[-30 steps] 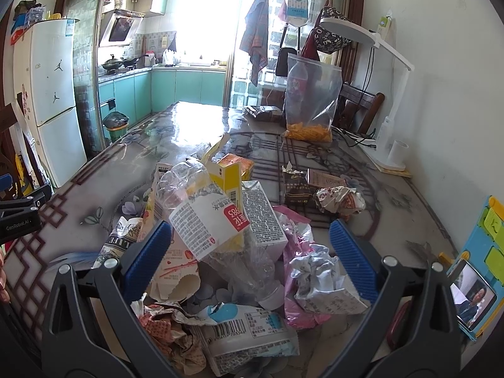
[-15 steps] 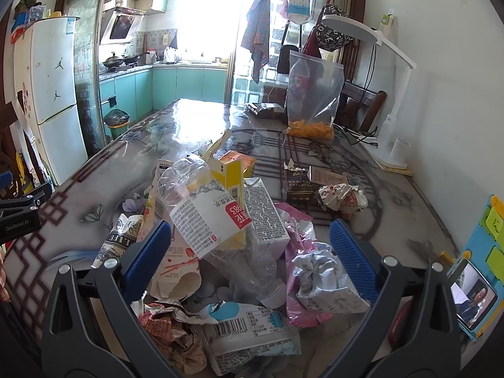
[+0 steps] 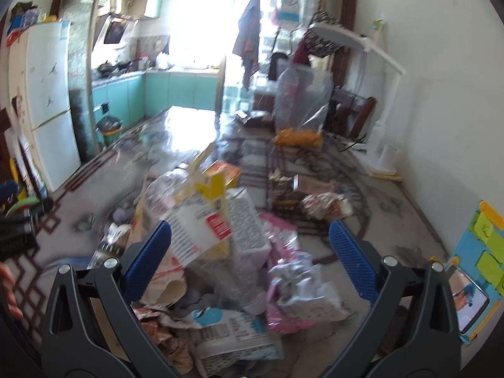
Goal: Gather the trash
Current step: 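Grasp the white printed paper cup with the left gripper while the right grasps the clear plastic bottle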
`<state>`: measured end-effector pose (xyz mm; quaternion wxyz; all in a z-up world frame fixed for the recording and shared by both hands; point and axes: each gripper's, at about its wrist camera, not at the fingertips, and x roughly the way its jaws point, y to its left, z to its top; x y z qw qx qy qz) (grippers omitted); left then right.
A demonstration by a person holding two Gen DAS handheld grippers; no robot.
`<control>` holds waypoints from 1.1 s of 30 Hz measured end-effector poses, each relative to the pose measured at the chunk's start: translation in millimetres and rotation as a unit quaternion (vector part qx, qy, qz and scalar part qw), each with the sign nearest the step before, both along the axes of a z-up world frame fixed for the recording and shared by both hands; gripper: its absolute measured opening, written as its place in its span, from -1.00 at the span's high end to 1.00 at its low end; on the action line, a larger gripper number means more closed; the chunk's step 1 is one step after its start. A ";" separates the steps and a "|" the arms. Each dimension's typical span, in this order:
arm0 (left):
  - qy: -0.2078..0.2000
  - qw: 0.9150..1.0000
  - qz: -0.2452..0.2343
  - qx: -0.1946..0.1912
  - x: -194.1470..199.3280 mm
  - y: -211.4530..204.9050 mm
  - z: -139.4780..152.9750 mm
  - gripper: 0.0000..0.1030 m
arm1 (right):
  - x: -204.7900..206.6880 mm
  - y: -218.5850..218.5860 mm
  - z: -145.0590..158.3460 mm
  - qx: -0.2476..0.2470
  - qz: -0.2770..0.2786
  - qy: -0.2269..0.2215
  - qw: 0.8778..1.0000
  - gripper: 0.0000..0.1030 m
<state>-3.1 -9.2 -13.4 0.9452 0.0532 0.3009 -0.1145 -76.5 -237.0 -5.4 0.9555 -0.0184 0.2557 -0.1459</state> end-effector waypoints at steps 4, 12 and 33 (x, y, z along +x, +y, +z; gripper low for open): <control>0.081 0.992 -0.095 -0.005 9.3 -31.1 -18.1 -0.85 | -6.8 -31.1 3.4 0.073 -0.031 -0.016 0.997 -0.92; 0.139 0.979 -0.147 -0.018 29.6 -65.6 -40.7 -0.67 | -4.9 -44.2 -3.7 0.144 -0.014 -0.003 0.990 -0.92; 0.080 0.992 -0.052 -0.085 29.6 14.4 -13.4 0.26 | 57.3 18.1 -54.0 0.006 0.100 0.173 0.980 -0.61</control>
